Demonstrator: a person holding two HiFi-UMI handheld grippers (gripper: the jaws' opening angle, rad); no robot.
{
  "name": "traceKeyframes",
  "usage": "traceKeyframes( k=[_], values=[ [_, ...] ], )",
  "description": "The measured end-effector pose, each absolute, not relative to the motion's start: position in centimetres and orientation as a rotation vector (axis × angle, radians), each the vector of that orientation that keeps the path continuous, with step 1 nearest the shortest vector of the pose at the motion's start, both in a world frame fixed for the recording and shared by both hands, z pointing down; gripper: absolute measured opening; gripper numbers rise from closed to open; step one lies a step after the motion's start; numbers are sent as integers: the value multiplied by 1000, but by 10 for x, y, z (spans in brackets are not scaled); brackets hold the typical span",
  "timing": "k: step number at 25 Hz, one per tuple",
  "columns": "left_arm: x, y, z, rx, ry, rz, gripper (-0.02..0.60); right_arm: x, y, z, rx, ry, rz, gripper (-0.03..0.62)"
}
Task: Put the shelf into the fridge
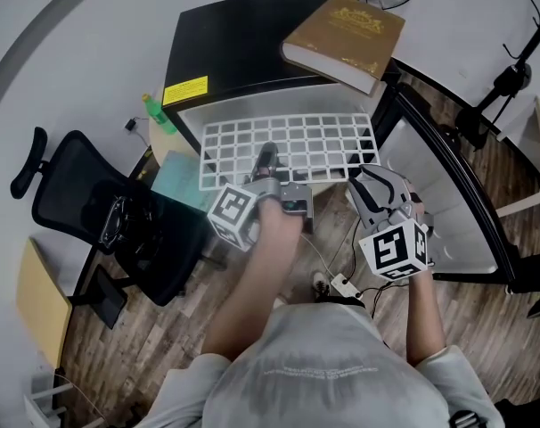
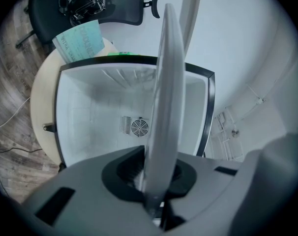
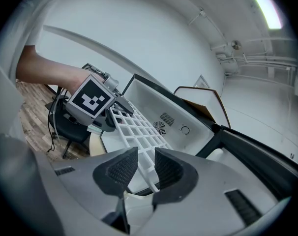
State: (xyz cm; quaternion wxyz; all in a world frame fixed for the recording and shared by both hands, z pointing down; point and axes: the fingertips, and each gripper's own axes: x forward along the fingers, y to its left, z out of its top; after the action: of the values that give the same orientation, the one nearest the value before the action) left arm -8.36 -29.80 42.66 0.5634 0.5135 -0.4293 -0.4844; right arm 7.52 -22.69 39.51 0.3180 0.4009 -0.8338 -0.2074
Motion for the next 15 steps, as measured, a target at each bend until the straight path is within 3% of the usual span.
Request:
traceKeyframes(
  k=[9,15],
  values=[
    [-84,-300,428,1191,-1001,-1166,35,83,-236,395,1140,-2184,-539,133],
    [-84,-299,427,1192,-1013,-1165,35,85,-240,385,1133,-2192,-570,109]
  ],
)
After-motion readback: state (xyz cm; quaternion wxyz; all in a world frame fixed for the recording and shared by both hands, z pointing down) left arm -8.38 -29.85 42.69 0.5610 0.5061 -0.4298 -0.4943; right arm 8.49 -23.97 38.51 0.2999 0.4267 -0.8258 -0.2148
